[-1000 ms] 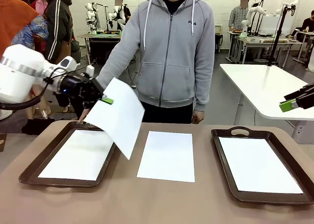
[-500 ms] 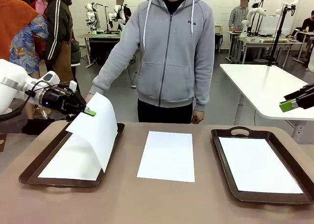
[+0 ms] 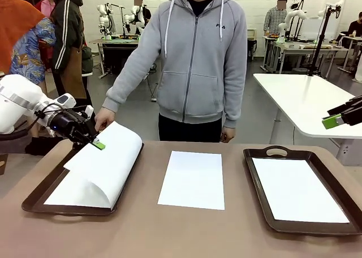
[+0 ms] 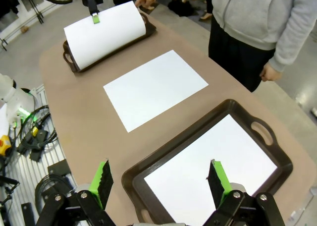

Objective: Sort the A4 documents.
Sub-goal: Place the A4 Paper in the designated Handle tray.

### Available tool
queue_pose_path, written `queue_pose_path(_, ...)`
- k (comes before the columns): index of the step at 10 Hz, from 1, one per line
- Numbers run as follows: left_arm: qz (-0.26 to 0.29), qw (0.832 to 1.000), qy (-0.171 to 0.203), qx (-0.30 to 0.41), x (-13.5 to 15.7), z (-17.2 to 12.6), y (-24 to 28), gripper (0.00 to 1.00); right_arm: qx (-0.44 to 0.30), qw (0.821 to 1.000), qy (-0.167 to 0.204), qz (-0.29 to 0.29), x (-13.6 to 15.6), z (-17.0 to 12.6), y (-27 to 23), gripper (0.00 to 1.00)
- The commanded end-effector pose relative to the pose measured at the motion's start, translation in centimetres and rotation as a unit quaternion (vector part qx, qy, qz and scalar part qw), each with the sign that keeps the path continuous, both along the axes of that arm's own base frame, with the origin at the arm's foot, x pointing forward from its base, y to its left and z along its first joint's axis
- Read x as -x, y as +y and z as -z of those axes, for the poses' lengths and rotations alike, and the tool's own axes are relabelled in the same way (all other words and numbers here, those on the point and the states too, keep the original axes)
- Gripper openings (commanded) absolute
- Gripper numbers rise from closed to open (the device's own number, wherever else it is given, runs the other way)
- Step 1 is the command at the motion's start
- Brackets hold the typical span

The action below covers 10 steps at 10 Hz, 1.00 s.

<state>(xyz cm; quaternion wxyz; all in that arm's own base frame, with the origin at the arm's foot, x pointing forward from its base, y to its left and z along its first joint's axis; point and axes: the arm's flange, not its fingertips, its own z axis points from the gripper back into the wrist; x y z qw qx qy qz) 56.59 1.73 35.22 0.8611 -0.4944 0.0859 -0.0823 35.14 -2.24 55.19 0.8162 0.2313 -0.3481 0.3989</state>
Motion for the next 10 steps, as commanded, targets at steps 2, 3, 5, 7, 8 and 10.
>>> queue_pose_path(2, -0.023, 0.988, -0.004, -0.153, 0.5, -1.4, 1.5, 0.01, -0.002, 1.0, -0.001, -0.002, 0.0, 0.1, 0.1, 1.0)
queue_pose_path(3, -0.029, 0.983, -0.005, -0.179, 0.9, -1.5, 1.6, 0.01, -0.002, 1.0, -0.001, -0.002, 0.0, 0.1, 0.1, 1.0)
queue_pose_path(5, -0.037, 0.975, -0.009, -0.219, 1.7, -1.4, 1.5, 0.01, -0.002, 1.0, -0.001, -0.002, 0.0, 0.1, 0.1, 1.0)
queue_pose_path(7, -0.05, 0.971, -0.012, -0.233, 2.2, -1.4, 1.9, 0.01, -0.002, 1.0, -0.001, -0.002, 0.0, 0.1, 0.1, 1.0)
queue_pose_path(8, -0.057, 0.967, -0.011, -0.248, 2.3, -1.2, 2.0, 0.01, -0.002, 1.0, -0.001, -0.002, 0.0, 0.1, 0.1, 1.0)
queue_pose_path(10, -0.064, 0.955, -0.003, -0.289, 2.3, -1.0, 2.5, 0.01, -0.002, 1.0, -0.001, -0.002, 0.0, 0.1, 0.1, 1.0)
